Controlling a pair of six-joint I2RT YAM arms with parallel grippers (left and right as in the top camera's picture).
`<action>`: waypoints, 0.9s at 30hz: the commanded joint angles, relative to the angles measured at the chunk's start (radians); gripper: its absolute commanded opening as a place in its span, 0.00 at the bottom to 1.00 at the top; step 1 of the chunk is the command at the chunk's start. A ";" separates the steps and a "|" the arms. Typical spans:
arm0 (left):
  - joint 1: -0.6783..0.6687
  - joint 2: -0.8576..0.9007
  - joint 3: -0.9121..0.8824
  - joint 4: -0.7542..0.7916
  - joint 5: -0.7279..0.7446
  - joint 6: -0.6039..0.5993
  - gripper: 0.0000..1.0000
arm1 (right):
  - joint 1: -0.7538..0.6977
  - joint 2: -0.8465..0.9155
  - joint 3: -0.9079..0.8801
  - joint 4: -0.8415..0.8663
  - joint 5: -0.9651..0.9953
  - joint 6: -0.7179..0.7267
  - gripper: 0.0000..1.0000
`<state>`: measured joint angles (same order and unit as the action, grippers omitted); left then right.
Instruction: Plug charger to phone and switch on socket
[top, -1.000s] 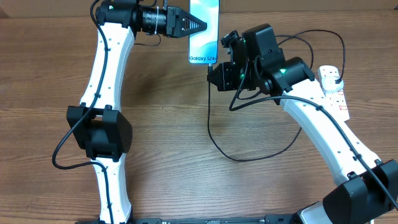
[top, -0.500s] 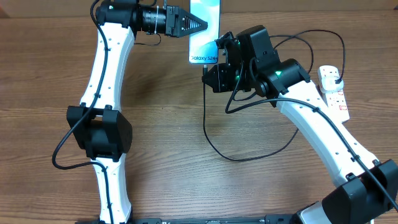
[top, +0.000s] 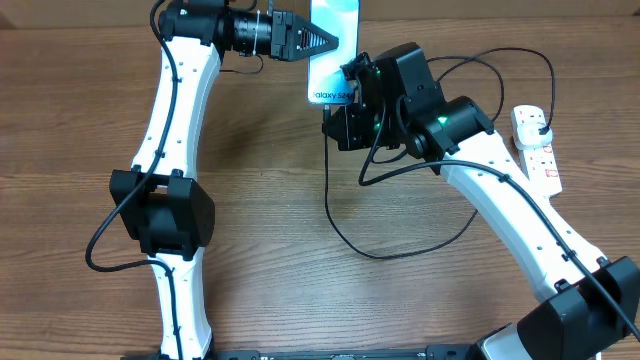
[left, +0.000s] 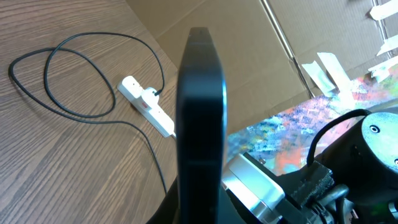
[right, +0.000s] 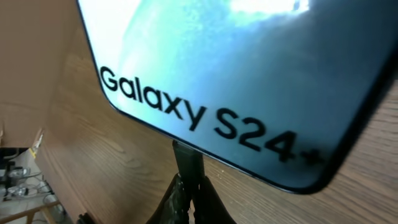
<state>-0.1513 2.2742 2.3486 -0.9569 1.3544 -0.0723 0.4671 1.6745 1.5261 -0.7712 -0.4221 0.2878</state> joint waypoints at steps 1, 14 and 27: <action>-0.006 -0.011 0.010 0.005 0.046 -0.002 0.04 | 0.005 -0.029 0.030 0.006 0.022 0.001 0.04; -0.006 -0.011 0.010 0.004 0.000 -0.002 0.04 | 0.005 -0.029 0.030 -0.002 0.041 0.000 0.04; -0.006 -0.012 0.010 0.004 0.006 0.006 0.04 | 0.005 -0.029 0.030 0.008 0.040 0.001 0.04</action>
<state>-0.1509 2.2742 2.3486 -0.9569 1.3273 -0.0719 0.4671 1.6745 1.5261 -0.7753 -0.3882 0.2874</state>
